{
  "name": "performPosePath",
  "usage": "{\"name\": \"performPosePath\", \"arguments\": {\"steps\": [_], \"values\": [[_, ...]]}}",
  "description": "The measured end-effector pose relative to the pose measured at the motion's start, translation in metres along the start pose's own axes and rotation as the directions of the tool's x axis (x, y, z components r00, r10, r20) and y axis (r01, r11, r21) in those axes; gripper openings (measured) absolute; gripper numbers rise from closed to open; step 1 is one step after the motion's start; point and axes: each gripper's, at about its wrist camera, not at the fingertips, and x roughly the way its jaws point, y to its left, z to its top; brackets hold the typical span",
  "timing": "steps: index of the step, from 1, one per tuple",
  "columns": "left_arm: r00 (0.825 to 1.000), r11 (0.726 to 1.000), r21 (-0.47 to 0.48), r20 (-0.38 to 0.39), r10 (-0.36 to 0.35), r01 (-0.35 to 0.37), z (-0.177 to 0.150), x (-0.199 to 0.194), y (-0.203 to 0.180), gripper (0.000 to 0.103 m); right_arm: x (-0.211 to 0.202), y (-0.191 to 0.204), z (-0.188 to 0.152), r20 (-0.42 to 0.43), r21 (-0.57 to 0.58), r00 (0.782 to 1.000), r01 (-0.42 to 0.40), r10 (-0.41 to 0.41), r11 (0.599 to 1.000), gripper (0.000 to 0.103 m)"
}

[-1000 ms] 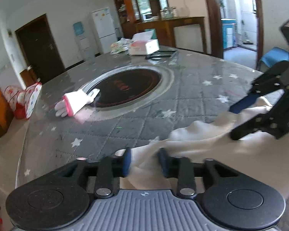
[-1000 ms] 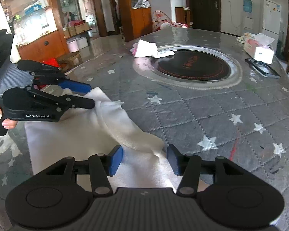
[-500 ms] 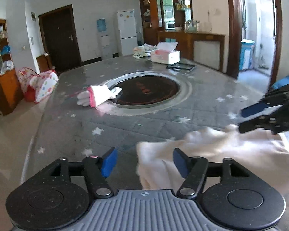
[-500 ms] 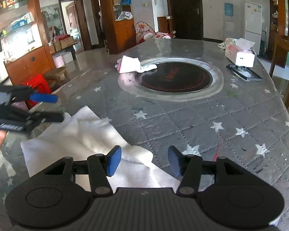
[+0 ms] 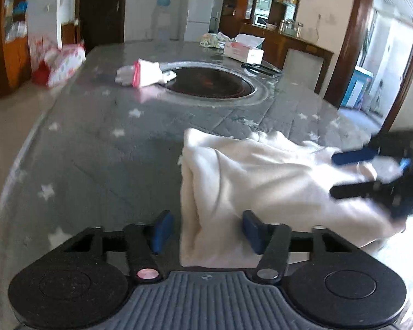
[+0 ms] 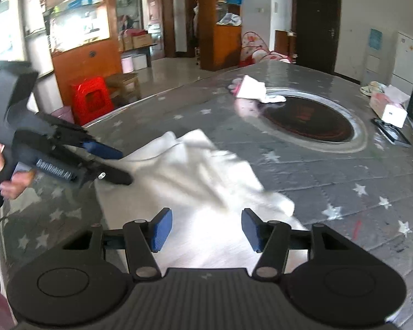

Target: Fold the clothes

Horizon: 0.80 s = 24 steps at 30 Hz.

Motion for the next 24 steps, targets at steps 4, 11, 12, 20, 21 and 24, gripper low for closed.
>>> {"name": "performPosePath", "arguments": {"steps": [4, 11, 12, 20, 21, 24], "values": [[0.999, 0.999, -0.039, -0.008, -0.036, 0.035, -0.004, -0.004, 0.002, 0.033, -0.002, 0.008, -0.008, -0.015, -0.017, 1.000, -0.014, 0.014, 1.000, 0.057], [0.996, 0.993, -0.088, -0.025, -0.081, 0.079, -0.021, -0.021, 0.000, 0.027, -0.012, 0.014, -0.019, -0.024, -0.012, 0.999, -0.038, 0.037, 0.999, 0.057], [0.996, 0.992, -0.092, -0.026, -0.086, 0.083, -0.025, -0.024, -0.001, 0.026, -0.013, 0.015, -0.021, -0.026, -0.012, 0.999, -0.040, 0.040, 0.999, 0.057], [0.992, 0.986, -0.119, -0.041, -0.122, 0.116, -0.052, -0.052, -0.005, 0.025, -0.025, 0.028, -0.038, -0.031, -0.009, 0.998, -0.061, 0.061, 0.998, 0.057], [0.991, 0.986, -0.117, -0.043, -0.124, 0.118, -0.055, -0.056, -0.006, 0.025, -0.026, 0.030, -0.040, -0.031, -0.007, 0.997, -0.066, 0.066, 0.998, 0.058], [0.991, 0.987, -0.108, -0.049, -0.125, 0.119, -0.063, -0.066, -0.008, 0.025, -0.032, 0.038, -0.045, -0.030, -0.006, 0.996, -0.081, 0.081, 0.997, 0.058]]}}
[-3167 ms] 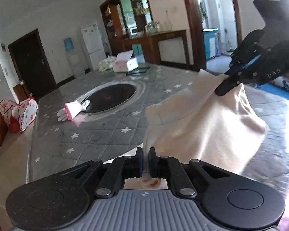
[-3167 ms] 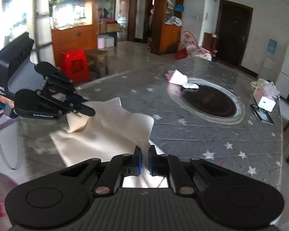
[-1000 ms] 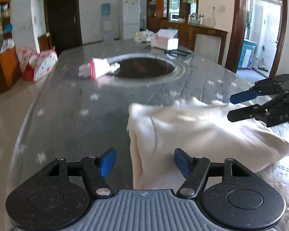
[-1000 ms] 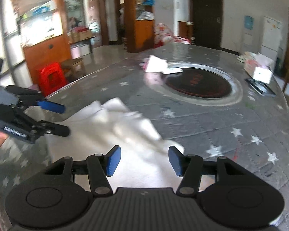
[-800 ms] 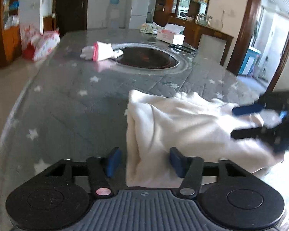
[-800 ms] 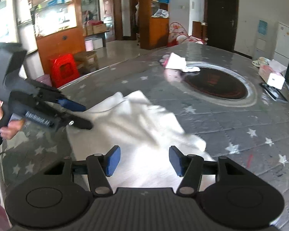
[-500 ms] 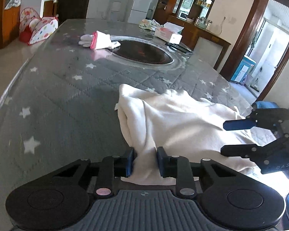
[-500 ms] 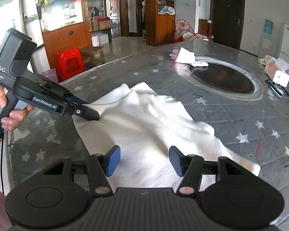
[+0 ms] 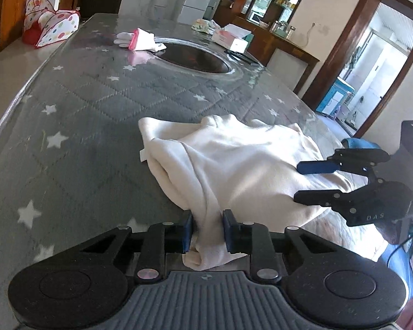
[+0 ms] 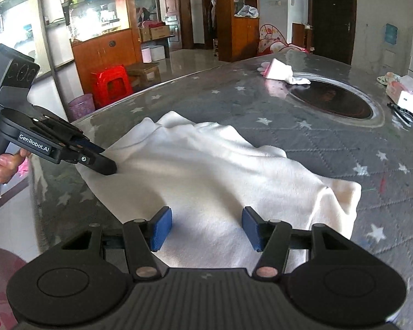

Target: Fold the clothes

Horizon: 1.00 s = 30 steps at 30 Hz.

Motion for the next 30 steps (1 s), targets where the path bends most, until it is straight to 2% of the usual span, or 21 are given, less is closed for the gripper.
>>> {"name": "performPosePath", "arguments": {"steps": [2, 6, 9, 10, 11, 14, 22, 26, 30], "values": [[1.000, 1.000, 0.004, -0.004, 0.000, 0.000, -0.004, -0.005, 0.000, 0.026, -0.003, 0.008, -0.004, 0.001, -0.002, 1.000, -0.015, 0.015, 1.000, 0.058], [1.000, 0.999, 0.021, -0.002, 0.031, -0.031, -0.007, -0.013, 0.000, 0.033, -0.010, 0.016, -0.008, 0.005, -0.003, 0.999, -0.033, 0.033, 0.999, 0.058], [0.998, 0.996, 0.062, 0.018, 0.057, -0.058, -0.006, -0.022, -0.006, 0.035, -0.019, 0.016, -0.006, 0.019, 0.005, 0.999, -0.036, 0.036, 0.999, 0.058], [0.997, 0.994, 0.078, 0.029, 0.068, -0.070, -0.004, -0.026, -0.008, 0.036, -0.022, 0.015, -0.005, 0.027, 0.011, 0.999, -0.036, 0.036, 0.999, 0.058], [0.996, 0.993, 0.091, 0.040, 0.078, -0.081, -0.003, -0.029, -0.009, 0.043, -0.025, 0.013, -0.004, 0.035, 0.016, 0.999, -0.032, 0.031, 0.999, 0.058], [0.993, 0.989, 0.111, 0.071, 0.091, -0.099, 0.002, -0.036, -0.014, 0.045, -0.032, 0.004, 0.000, 0.057, 0.027, 0.998, -0.004, 0.003, 1.000, 0.058], [0.996, 0.983, 0.179, 0.086, 0.027, -0.042, 0.012, -0.018, -0.041, 0.045, -0.023, -0.034, -0.001, 0.051, 0.150, 0.997, 0.047, -0.055, 0.988, 0.056], [0.998, 0.976, 0.219, 0.061, -0.017, 0.003, 0.013, 0.002, -0.056, 0.045, -0.015, -0.048, -0.005, 0.031, 0.183, 0.997, 0.070, -0.077, 0.981, 0.055], [0.999, 0.969, 0.246, 0.032, -0.007, -0.001, 0.008, 0.018, -0.064, 0.045, -0.011, -0.058, -0.010, 0.023, 0.210, 0.996, 0.083, -0.090, 0.974, 0.055]]}}
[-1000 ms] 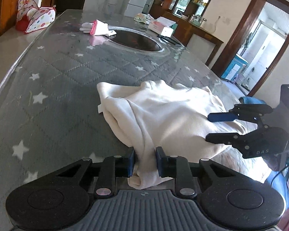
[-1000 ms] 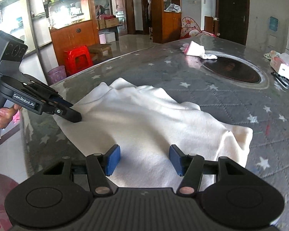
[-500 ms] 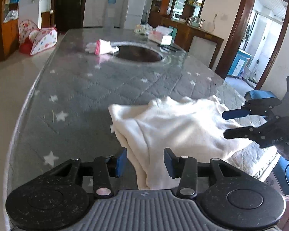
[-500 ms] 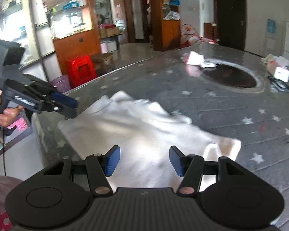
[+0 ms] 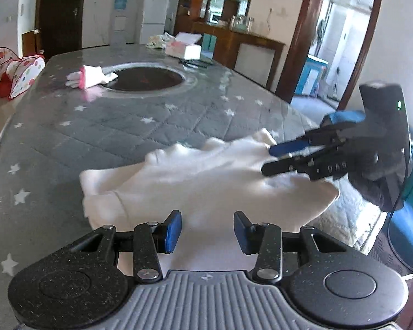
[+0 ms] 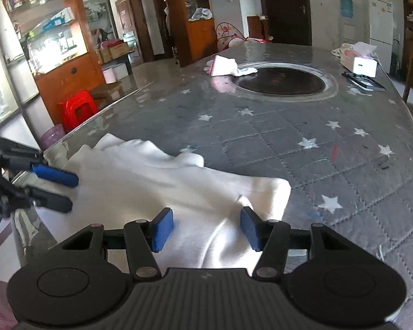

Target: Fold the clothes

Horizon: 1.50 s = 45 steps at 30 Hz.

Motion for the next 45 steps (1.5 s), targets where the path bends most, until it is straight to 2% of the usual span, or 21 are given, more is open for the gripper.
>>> {"name": "performPosePath", "arguments": {"steps": [3, 9, 14, 22, 25, 29, 34, 40, 43, 44, 45], "values": [[1.000, 1.000, -0.002, -0.003, 0.000, 0.000, -0.002, 0.003, -0.001, 0.045, -0.003, 0.001, 0.002, 0.001, -0.010, 1.000, 0.013, -0.013, 1.000, 0.055], [1.000, 1.000, -0.002, 0.011, 0.001, -0.001, -0.004, 0.000, -0.001, 0.047, -0.006, 0.027, 0.021, 0.017, -0.120, 1.000, -0.014, 0.016, 0.993, 0.055], [1.000, 1.000, 0.007, 0.022, 0.009, -0.010, -0.007, -0.002, -0.003, 0.050, 0.013, 0.053, 0.038, 0.000, -0.203, 0.998, -0.056, 0.058, 0.978, 0.055], [0.998, 0.999, 0.040, 0.058, 0.005, -0.007, -0.011, -0.008, -0.010, 0.052, 0.049, 0.085, 0.045, -0.054, -0.303, 0.996, -0.084, 0.071, 0.949, 0.056], [0.997, 0.998, 0.063, 0.075, -0.026, 0.022, -0.012, -0.009, -0.014, 0.053, 0.058, 0.087, 0.046, -0.066, -0.316, 0.997, -0.068, 0.050, 0.946, 0.056], [0.997, 0.996, 0.076, 0.056, -0.050, 0.045, -0.016, -0.002, -0.016, 0.053, 0.067, 0.082, 0.051, -0.075, -0.302, 0.997, -0.057, 0.036, 0.952, 0.057], [0.997, 0.995, 0.086, 0.054, -0.063, 0.059, -0.020, 0.002, -0.017, 0.058, 0.071, 0.079, 0.060, -0.068, -0.278, 0.997, -0.060, 0.043, 0.959, 0.057], [0.996, 0.994, 0.082, 0.059, -0.074, 0.069, -0.022, 0.002, -0.017, 0.061, 0.081, 0.082, 0.069, -0.076, -0.258, 0.994, -0.096, 0.079, 0.961, 0.047], [0.995, 0.994, 0.082, 0.061, -0.077, 0.072, -0.023, 0.002, -0.017, 0.061, 0.086, 0.087, 0.071, -0.081, -0.270, 0.993, -0.107, 0.088, 0.957, 0.029], [0.995, 0.994, 0.083, 0.061, -0.078, 0.073, -0.023, 0.002, -0.017, 0.062, 0.087, 0.089, 0.071, -0.078, -0.274, 0.993, -0.102, 0.084, 0.956, 0.018], [0.995, 0.994, 0.083, 0.061, -0.079, 0.074, -0.023, 0.002, -0.017, 0.062, 0.087, 0.090, 0.070, -0.074, -0.279, 0.994, -0.097, 0.079, 0.955, 0.015]]}}
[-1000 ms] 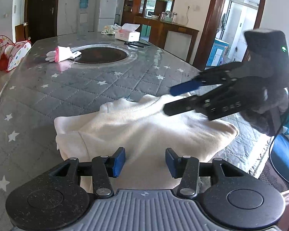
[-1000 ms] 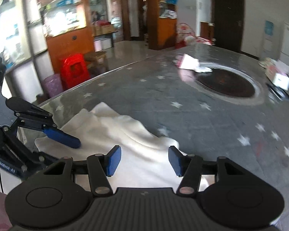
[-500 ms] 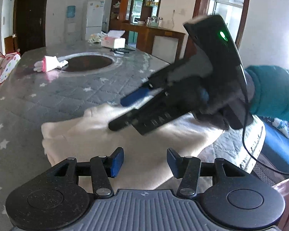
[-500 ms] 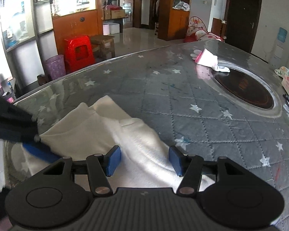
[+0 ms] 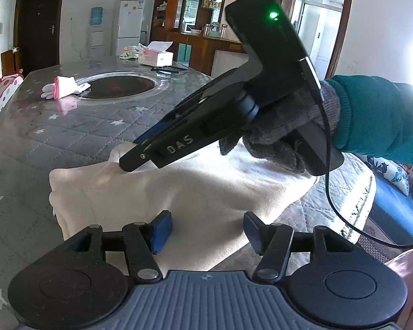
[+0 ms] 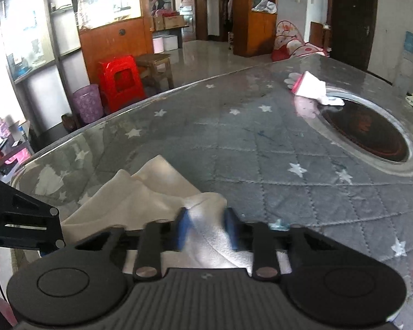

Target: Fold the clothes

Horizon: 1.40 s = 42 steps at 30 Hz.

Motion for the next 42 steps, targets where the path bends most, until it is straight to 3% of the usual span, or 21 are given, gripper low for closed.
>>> {"name": "performPosePath", "arguments": {"steps": [3, 6, 13, 16, 20, 35, 42], "values": [[1.000, 1.000, 0.006, 0.000, -0.004, 0.004, 0.000, 0.000, -0.001, 0.065, 0.002, 0.003, 0.001, 0.008, -0.012, 0.999, 0.032, -0.032, 0.999, 0.006], [1.000, 1.000, 0.014, 0.000, -0.006, 0.006, -0.001, 0.001, -0.003, 0.067, 0.006, -0.001, 0.002, 0.000, -0.002, 0.999, 0.045, -0.045, 0.999, 0.006], [1.000, 1.000, 0.010, -0.001, -0.007, 0.007, -0.001, 0.001, -0.003, 0.069, -0.009, -0.002, 0.006, 0.045, -0.006, 0.998, 0.039, -0.039, 0.999, 0.015], [1.000, 1.000, 0.013, -0.001, -0.006, 0.006, -0.001, 0.002, -0.004, 0.071, -0.018, 0.004, 0.008, 0.066, -0.024, 0.998, -0.012, 0.014, 1.000, 0.016], [1.000, 1.000, 0.014, -0.001, -0.005, 0.005, -0.001, 0.001, -0.004, 0.071, -0.008, 0.019, 0.008, 0.027, -0.076, 0.998, -0.050, 0.052, 0.996, 0.016], [1.000, 1.000, 0.008, 0.004, -0.022, 0.022, -0.002, -0.001, -0.002, 0.073, 0.019, 0.011, 0.008, 0.018, -0.005, 0.999, -0.046, 0.046, 0.999, 0.014], [0.998, 0.998, -0.051, 0.038, 0.040, -0.038, 0.009, -0.017, 0.021, 0.073, 0.001, 0.005, 0.011, 0.053, 0.011, 0.998, -0.043, 0.042, 0.999, 0.022]]}}
